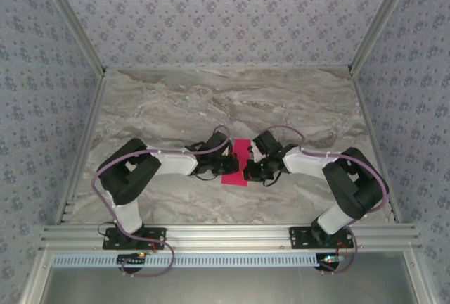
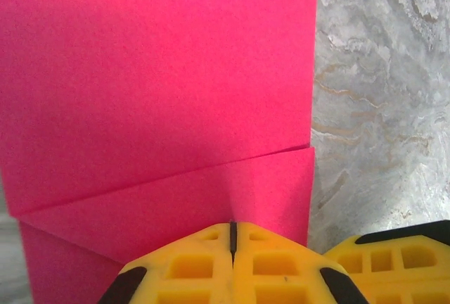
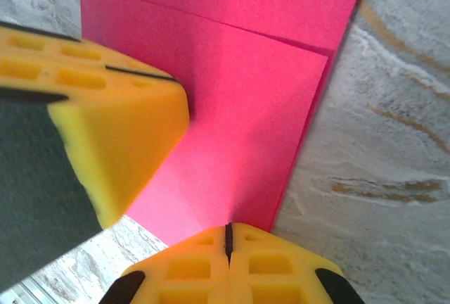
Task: Fold a paper plane with a square sheet of paper (pick it up from the middle)
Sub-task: Move the paper to the center of the table.
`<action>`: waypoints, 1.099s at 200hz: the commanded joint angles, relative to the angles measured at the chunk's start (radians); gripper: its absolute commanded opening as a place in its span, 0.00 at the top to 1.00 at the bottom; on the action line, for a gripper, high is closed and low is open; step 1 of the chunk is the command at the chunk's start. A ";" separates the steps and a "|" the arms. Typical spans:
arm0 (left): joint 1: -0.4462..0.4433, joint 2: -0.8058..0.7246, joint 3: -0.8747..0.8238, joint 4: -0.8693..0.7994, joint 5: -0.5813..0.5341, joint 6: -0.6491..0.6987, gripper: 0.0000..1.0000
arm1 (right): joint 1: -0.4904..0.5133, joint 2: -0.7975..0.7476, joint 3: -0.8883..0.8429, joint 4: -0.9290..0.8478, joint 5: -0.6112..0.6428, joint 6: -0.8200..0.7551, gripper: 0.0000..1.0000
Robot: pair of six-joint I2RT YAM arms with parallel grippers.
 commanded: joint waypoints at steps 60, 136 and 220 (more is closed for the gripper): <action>0.243 -0.065 -0.024 -0.159 -0.134 0.114 0.87 | -0.013 0.025 -0.021 -0.099 0.037 -0.024 1.00; 0.266 -0.283 -0.036 -0.260 -0.088 0.072 0.43 | -0.153 -0.111 0.113 -0.036 -0.068 0.062 0.77; 0.272 -0.438 -0.165 -0.278 -0.201 -0.047 0.20 | -0.105 0.114 0.350 -0.077 -0.071 -0.128 0.56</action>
